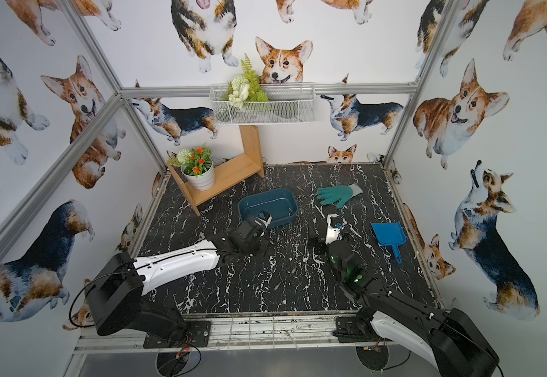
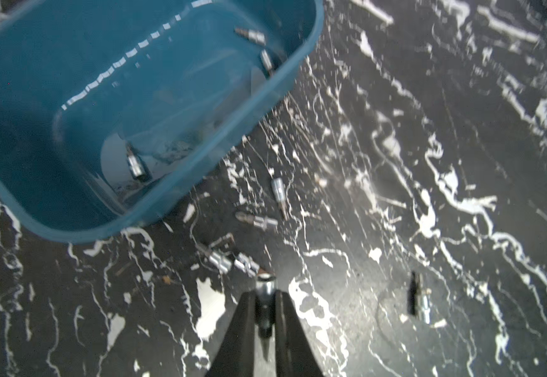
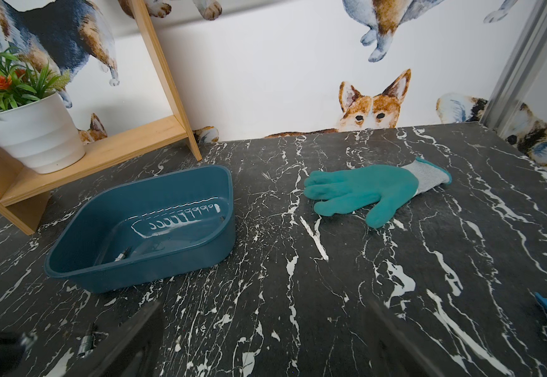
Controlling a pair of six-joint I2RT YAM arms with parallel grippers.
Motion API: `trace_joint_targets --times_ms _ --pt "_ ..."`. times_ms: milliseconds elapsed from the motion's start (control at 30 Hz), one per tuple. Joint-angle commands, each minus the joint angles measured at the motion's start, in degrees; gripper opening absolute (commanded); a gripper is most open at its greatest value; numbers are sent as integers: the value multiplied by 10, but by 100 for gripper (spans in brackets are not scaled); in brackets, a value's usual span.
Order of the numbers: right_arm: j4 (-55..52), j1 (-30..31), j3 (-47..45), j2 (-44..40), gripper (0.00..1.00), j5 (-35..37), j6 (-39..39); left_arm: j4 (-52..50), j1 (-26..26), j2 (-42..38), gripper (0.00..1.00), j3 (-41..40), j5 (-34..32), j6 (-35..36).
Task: Put the bit on the desktop into the storage box
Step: Pick up the screwdriver bit from the center of the board, then place the screwdriver bit in the storage box.
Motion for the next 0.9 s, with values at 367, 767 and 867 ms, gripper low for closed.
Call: trace_joint_targets --times_ms 367,767,867 --pt "17 -1 -1 1 100 4 -6 99 151 137 16 113 98 45" --pt "19 -1 -1 6 100 -1 -9 157 193 166 44 109 114 22" --pt "16 -1 2 8 100 -7 -8 164 195 141 55 92 114 14"
